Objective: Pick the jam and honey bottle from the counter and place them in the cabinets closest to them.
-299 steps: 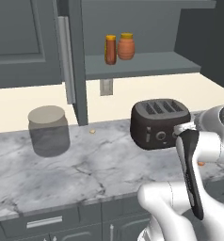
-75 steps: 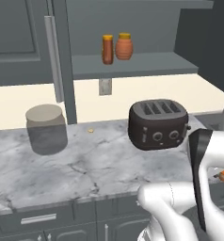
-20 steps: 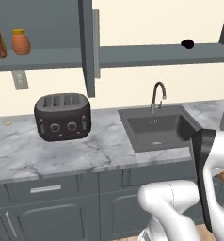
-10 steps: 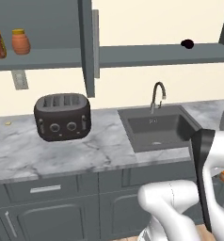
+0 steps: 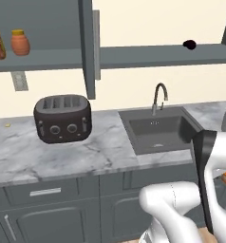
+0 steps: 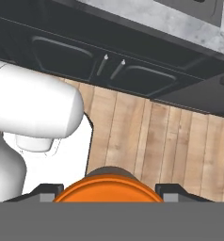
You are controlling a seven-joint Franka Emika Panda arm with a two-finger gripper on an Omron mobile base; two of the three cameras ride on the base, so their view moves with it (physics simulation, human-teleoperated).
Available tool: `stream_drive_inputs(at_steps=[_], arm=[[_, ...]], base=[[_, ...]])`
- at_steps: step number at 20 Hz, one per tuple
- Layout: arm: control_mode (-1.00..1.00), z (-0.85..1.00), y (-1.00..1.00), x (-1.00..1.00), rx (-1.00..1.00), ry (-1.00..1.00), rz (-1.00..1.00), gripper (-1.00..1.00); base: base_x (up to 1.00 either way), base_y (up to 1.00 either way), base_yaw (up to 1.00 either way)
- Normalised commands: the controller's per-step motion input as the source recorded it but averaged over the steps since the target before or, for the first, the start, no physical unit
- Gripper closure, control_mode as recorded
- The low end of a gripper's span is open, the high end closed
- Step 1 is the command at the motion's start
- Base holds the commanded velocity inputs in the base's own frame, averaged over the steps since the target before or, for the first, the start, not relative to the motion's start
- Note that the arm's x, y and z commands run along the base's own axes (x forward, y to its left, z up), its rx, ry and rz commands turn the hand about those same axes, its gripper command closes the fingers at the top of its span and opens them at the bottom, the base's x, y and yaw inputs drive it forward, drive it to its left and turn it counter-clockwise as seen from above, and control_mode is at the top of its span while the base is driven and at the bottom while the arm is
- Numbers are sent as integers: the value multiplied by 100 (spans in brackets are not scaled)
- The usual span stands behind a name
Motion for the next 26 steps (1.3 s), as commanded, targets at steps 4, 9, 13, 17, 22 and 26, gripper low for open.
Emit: stream_drive_inputs(at_steps=[4, 9, 13, 17, 22, 26], arm=[[100, 0, 0, 0, 0, 0, 0, 100], [100, 0, 0, 0, 0, 0, 0, 100], [100, 0, 0, 0, 0, 0, 0, 100], [100, 0, 0, 0, 0, 0, 0, 100], [100, 0, 0, 0, 0, 0, 0, 100], [-100, 0, 0, 0, 0, 0, 0, 100]], base=[[36, -24, 0], [58, -11, 0], [60, -7, 0], [46, -6, 0], [32, -3, 0], [3, 0, 0]])
